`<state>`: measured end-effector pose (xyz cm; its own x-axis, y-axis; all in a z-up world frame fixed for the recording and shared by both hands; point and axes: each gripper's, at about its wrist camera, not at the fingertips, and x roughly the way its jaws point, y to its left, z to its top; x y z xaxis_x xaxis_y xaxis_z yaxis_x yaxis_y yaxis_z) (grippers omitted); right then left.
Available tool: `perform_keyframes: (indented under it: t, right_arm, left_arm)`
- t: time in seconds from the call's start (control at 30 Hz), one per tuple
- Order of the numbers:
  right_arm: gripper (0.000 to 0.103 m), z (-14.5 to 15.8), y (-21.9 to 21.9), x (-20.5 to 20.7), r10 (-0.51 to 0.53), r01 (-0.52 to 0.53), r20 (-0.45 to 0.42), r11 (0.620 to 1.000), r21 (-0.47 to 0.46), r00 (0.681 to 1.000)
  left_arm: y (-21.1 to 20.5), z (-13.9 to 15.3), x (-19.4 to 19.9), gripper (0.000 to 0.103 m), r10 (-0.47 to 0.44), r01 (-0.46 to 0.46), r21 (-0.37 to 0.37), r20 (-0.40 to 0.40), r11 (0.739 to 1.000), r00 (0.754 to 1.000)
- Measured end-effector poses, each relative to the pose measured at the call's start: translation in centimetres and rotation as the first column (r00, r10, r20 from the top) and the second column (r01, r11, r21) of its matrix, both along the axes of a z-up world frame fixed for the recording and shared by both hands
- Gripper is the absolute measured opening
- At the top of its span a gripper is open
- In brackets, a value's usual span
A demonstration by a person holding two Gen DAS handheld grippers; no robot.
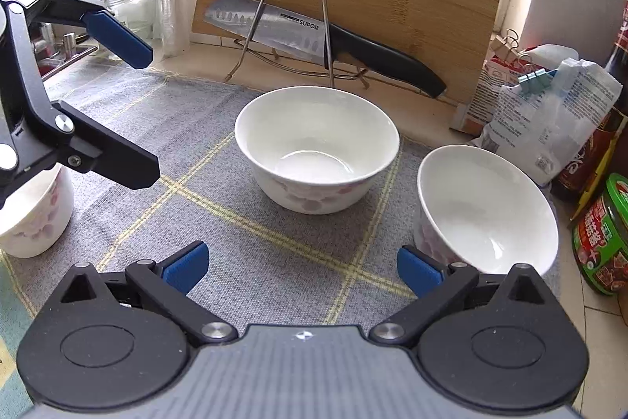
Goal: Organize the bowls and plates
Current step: 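Close the left tool on one bowl's rim while the right tool grasps the other bowl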
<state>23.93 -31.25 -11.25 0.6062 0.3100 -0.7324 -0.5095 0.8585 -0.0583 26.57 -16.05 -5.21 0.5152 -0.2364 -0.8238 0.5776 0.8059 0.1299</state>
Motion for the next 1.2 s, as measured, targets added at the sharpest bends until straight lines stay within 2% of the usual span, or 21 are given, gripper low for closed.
perform_keyframes:
  t: [0.1,0.27,0.43,0.57,0.67,0.8,0.9,1.07,1.2]
  right_arm:
    - [0.103,0.1,0.3,0.2,0.032,-0.032,0.016,0.999,0.000,0.999]
    - [0.103,1.1,0.2,0.4,0.100,-0.099,0.040,0.995,-0.025,0.994]
    - [0.103,2.9,-0.8,0.7,0.242,-0.236,0.070,0.968,-0.086,0.968]
    - [0.103,3.8,-1.2,2.0,0.401,-0.386,0.064,0.907,-0.169,0.914]
    - [0.103,3.8,-0.9,3.4,0.519,-0.497,0.023,0.830,-0.251,0.854]
    - [0.103,3.3,-0.1,5.0,0.587,-0.562,-0.027,0.760,-0.327,0.809]
    - [0.103,2.9,0.3,6.2,0.612,-0.588,-0.059,0.722,-0.365,0.789]
    - [0.103,1.9,0.8,8.1,0.652,-0.654,-0.146,0.667,-0.356,0.744]
    - [0.103,1.1,1.1,9.5,0.658,-0.678,-0.189,0.654,-0.335,0.729]
  left_arm:
    - [0.1,-0.5,0.8,0.102,-0.032,0.033,0.042,-0.015,0.999,0.999]
    - [0.3,-0.6,1.7,0.102,-0.066,0.067,0.037,-0.022,0.997,0.998]
    - [-0.1,-1.1,2.4,0.102,-0.107,0.107,0.045,-0.018,0.993,0.994]
    - [-1.0,-2.1,2.8,0.102,-0.139,0.140,0.061,-0.018,0.988,0.990]
    - [-1.6,-2.8,3.0,0.102,-0.159,0.161,0.058,-0.025,0.985,0.987]
    - [-2.2,-3.6,3.2,0.102,-0.165,0.165,0.074,-0.001,0.984,0.986]
    - [-2.4,-4.1,3.5,0.102,-0.162,0.161,0.073,0.002,0.984,0.987]
    - [-2.4,-4.7,4.4,0.102,-0.134,0.134,0.050,-0.003,0.990,0.991]
    - [-2.3,-5.1,5.0,0.102,-0.131,0.131,0.028,-0.015,0.991,0.991]
